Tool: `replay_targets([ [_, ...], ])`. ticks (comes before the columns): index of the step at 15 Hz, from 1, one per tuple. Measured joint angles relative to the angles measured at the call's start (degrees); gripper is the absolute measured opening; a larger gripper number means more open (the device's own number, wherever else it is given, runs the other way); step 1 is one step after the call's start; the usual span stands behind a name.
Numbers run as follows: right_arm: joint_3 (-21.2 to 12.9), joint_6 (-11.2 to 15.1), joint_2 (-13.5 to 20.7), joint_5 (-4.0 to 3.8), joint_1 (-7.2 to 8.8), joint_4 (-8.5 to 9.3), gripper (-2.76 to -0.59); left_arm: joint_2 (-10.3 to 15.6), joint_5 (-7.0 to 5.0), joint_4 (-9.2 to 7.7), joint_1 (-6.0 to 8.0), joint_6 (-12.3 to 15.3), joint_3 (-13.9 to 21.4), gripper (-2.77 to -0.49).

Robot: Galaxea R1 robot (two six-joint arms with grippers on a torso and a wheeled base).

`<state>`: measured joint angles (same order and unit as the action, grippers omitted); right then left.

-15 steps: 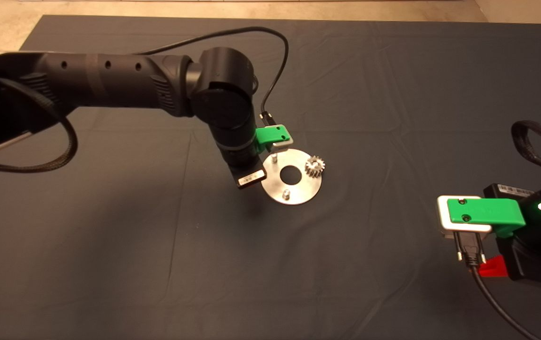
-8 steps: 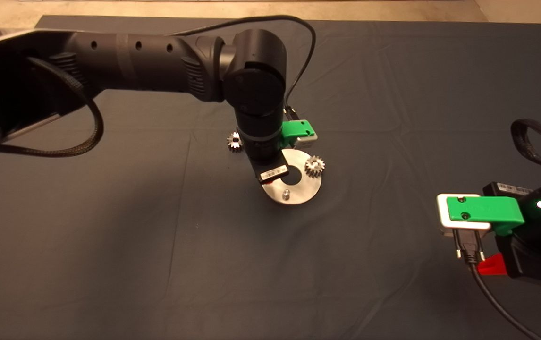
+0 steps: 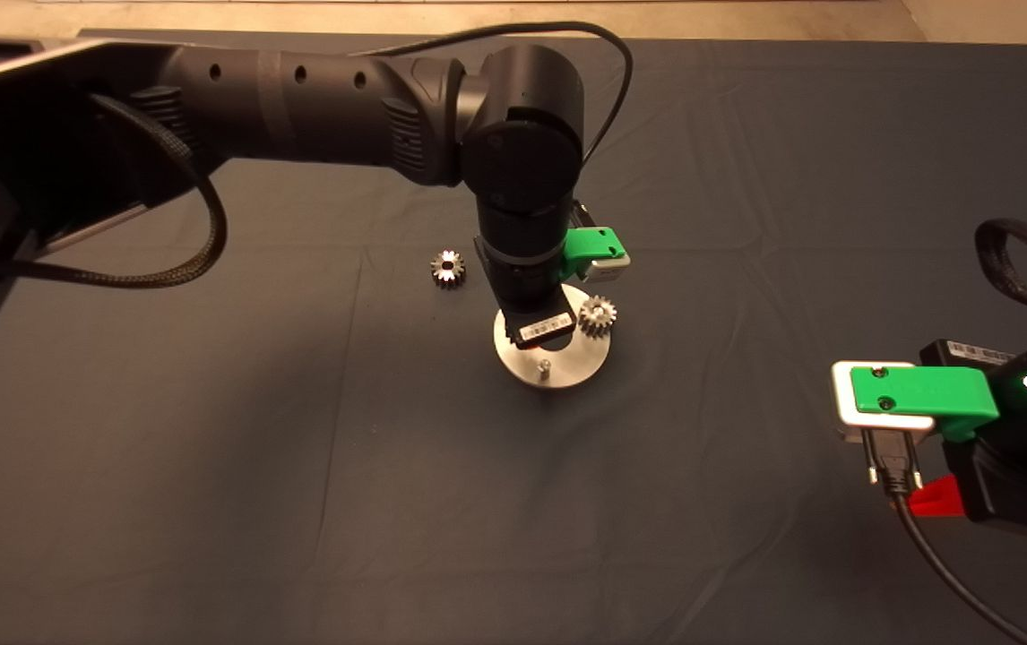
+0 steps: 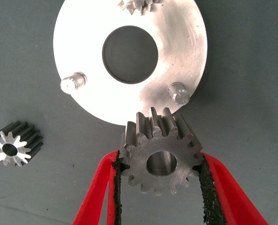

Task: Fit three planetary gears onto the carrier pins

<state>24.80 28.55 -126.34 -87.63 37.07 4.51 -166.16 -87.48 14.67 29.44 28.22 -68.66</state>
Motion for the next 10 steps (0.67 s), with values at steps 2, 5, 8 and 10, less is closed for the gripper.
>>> replay_targets([
  [2,0.0,0.0,0.0,-0.05,0.75,0.0,-2.2,-0.2,0.07,-0.09,0.0,0.0,0.0,-2.4],
  [5,0.0,0.0,0.0,0.0,1.08,0.0,-2.2,-0.2,0.0,-0.12,0.0,0.0,0.0,-2.4],
  [8,0.0,0.0,0.0,-0.02,1.08,0.02,-2.2,-0.3,0.0,-0.5,0.0,0.1,0.0,-2.41],
  [10,0.0,0.0,0.0,-0.02,1.24,0.02,-2.2,-0.6,-0.02,-0.74,0.0,0.3,0.0,-2.41],
])
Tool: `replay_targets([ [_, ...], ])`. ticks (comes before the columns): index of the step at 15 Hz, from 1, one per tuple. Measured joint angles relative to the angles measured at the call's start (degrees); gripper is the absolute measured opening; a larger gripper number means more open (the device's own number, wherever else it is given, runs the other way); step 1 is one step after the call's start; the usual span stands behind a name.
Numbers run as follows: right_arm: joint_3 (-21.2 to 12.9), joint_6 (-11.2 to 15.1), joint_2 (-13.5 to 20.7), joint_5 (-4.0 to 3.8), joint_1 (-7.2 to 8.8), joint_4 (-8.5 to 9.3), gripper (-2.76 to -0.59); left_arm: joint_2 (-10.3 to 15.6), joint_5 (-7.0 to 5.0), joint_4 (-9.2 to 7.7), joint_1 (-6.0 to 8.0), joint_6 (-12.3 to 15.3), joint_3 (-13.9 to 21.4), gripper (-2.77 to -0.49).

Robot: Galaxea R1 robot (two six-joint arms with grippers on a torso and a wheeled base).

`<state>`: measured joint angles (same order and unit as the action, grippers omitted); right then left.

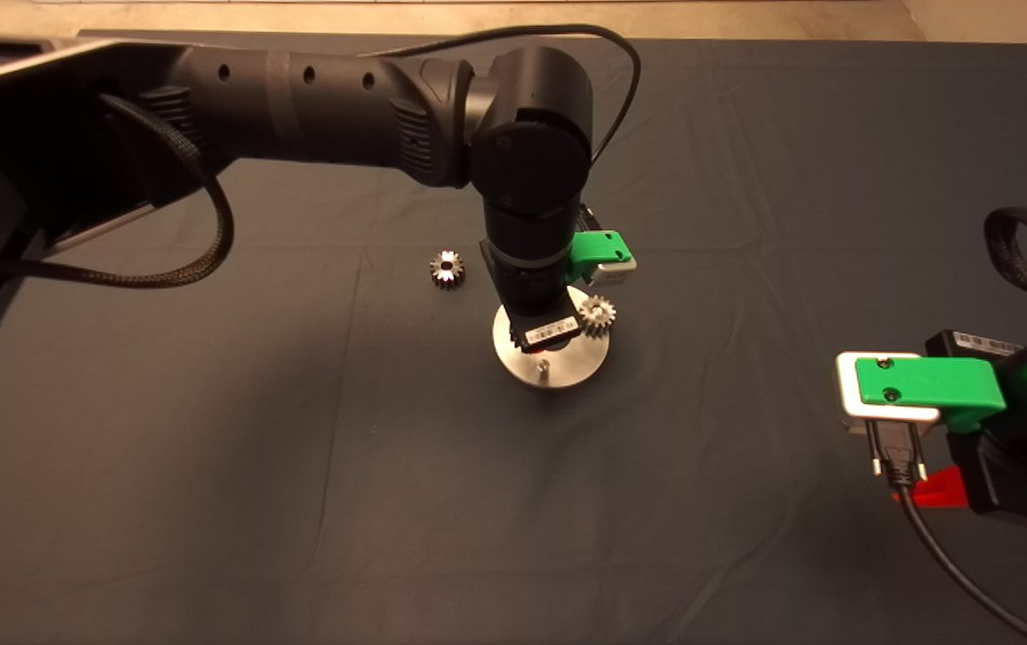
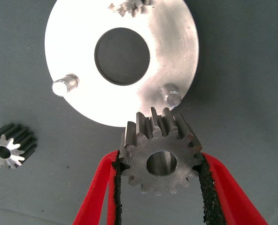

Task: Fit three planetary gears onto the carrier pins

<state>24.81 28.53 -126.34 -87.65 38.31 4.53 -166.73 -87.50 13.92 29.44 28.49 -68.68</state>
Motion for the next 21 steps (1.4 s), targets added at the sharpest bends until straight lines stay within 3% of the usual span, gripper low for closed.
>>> replay_targets([
  [21,0.0,0.0,0.0,-0.02,0.77,0.0,-2.2,-1.7,0.07,-0.5,-0.26,0.8,-0.1,-2.41],
])
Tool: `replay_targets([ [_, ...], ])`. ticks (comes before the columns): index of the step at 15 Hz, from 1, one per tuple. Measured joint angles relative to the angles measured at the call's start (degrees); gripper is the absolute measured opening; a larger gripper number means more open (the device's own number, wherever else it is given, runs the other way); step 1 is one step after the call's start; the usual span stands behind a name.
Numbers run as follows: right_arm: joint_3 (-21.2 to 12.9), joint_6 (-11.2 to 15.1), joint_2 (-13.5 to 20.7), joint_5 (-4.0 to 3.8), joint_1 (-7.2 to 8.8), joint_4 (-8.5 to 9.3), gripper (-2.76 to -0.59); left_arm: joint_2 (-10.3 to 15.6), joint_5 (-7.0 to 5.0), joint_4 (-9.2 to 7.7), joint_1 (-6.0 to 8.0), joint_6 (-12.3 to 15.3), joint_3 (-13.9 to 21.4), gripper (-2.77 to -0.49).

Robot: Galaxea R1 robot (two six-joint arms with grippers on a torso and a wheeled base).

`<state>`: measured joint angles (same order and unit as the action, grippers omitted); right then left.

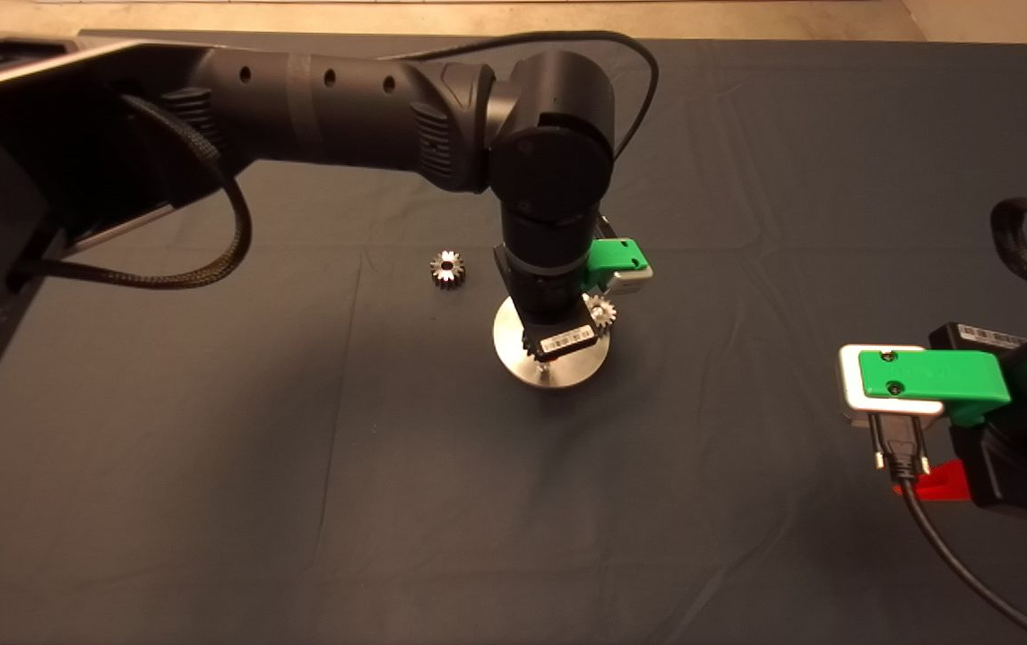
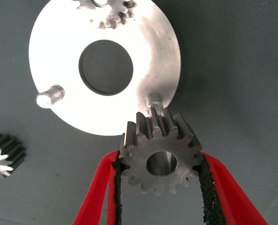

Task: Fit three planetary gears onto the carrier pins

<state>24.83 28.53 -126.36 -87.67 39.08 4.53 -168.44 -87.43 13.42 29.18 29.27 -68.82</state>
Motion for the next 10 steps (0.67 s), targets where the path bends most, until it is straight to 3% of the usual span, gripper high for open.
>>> replay_targets([
  [4,0.0,0.0,0.0,0.0,0.02,0.0,-2.2,0.0,-0.01,-0.11,-3.23,0.0,0.0,-2.41],
  [10,0.0,0.0,0.2,0.02,0.82,0.0,-2.2,-0.1,-0.02,-0.06,-3.23,0.0,-0.1,-2.42],
])
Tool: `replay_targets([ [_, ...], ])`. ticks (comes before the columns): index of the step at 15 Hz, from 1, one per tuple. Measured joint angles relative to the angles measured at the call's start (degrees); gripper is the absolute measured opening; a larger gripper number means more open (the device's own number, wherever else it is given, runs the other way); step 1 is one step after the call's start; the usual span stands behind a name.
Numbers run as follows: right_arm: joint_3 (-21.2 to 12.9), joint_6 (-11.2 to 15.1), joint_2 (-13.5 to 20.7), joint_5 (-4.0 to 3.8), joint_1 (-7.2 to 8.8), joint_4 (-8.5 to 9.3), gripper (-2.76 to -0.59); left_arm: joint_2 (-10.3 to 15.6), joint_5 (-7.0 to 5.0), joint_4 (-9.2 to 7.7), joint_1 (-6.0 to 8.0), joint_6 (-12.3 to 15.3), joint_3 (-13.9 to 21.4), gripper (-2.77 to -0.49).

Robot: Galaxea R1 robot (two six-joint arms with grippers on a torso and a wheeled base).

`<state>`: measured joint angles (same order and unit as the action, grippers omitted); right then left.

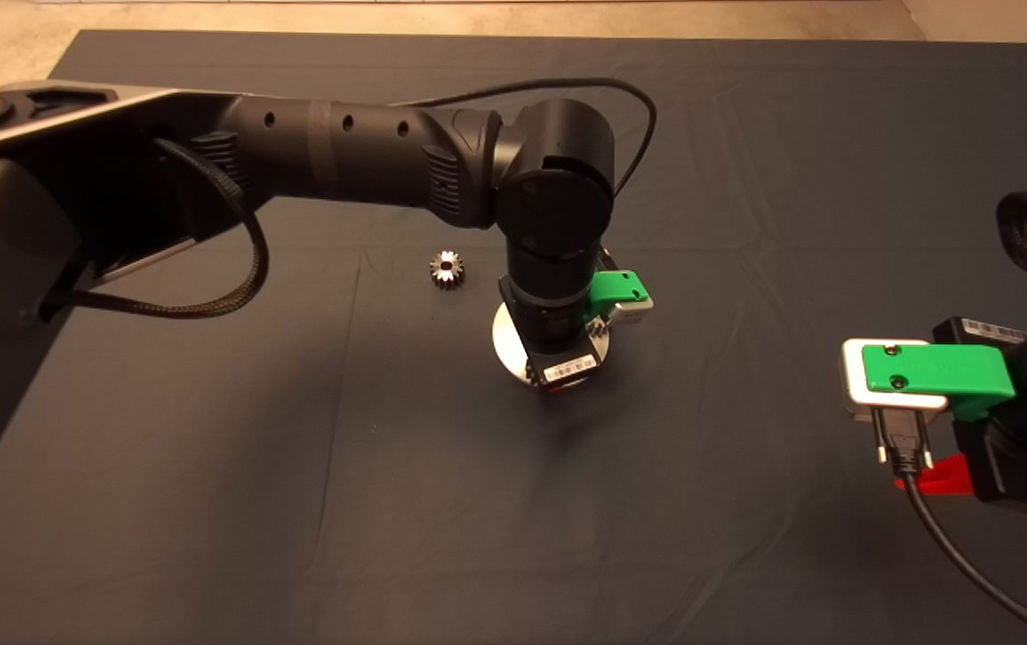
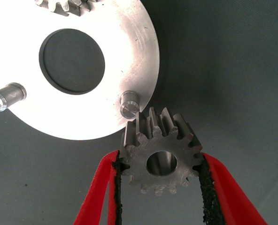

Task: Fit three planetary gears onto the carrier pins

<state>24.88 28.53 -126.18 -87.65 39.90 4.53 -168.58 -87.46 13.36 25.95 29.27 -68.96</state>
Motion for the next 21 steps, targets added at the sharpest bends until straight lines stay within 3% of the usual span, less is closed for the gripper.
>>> replay_targets([
  [2,0.0,0.0,0.4,0.02,0.15,0.0,-2.2,0.0,-0.02,0.3,0.0,0.0,-1.0,-2.42],
  [6,0.1,0.0,0.9,0.0,0.48,0.0,-2.2,0.0,-0.02,3.45,0.0,0.0,-1.4,-2.42],
  [12,0.7,0.0,1.0,0.0,1.22,0.01,-2.2,0.0,0.05,3.55,-0.02,0.0,-1.3,-2.42],
  [14,1.2,0.0,1.0,0.02,2.02,0.0,-2.2,0.0,0.78,3.55,-0.02,0.0,-1.4,-2.42],
  [17,1.6,0.0,1.0,-0.02,2.52,0.01,-2.2,0.0,4.5,3.54,-0.02,0.5,-1.3,-2.42],
  [21,1.9,0.0,1.0,-0.02,3.82,0.21,-2.2,0.0,5.42,3.54,-0.05,0.5,-1.3,-2.42],
])
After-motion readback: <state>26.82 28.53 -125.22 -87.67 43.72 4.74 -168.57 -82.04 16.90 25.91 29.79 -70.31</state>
